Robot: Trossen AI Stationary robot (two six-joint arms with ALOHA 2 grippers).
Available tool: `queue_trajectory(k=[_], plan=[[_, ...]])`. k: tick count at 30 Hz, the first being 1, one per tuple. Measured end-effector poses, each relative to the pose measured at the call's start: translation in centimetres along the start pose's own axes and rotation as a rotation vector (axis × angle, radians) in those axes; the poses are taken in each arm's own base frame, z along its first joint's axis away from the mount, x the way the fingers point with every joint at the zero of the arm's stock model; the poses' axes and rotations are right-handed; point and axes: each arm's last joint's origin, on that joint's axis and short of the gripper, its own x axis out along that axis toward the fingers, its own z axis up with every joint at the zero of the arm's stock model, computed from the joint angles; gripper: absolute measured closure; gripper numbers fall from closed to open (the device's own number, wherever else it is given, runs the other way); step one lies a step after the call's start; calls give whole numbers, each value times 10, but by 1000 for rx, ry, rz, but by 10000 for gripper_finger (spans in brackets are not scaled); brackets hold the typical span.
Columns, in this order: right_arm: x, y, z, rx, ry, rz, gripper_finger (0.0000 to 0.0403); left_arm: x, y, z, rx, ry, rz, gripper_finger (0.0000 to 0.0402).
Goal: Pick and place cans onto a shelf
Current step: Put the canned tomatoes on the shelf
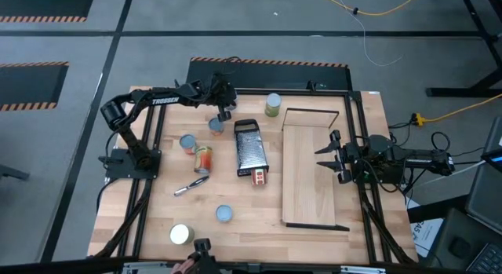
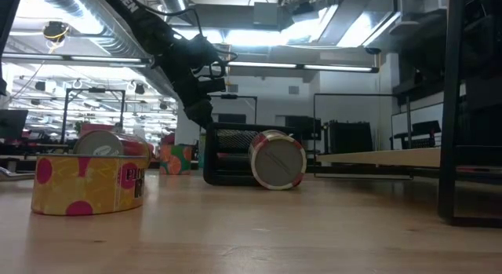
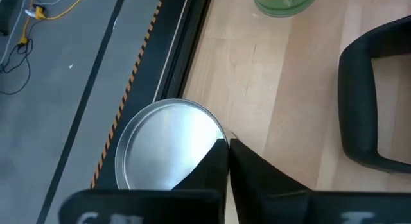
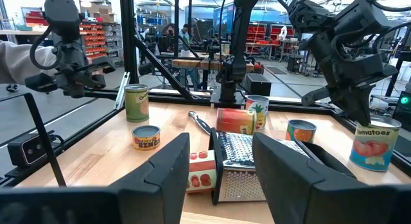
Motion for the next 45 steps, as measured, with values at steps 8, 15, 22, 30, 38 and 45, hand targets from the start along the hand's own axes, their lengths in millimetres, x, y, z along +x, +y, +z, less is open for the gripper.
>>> queue_trajectory(k=[8,15,22,30,38,45], plan=[[0,0,3,-5,-32,-1,228,-1,2,4,-6,-13,6,400],[-1,0,13,-15,-131,-5,228,-9,2,25,10,-63,14,401],[-5,-1,34,3,-208,-30,228,-24,-4,51,46,-77,-18,401],[-2,-4,65,-1,-209,-80,228,-56,-20,86,113,-61,-89,401],[23,-11,103,-104,-105,-129,228,-91,-55,116,215,-67,-187,401],[65,-24,131,-194,138,-230,228,-113,-95,132,282,-134,-302,401]])
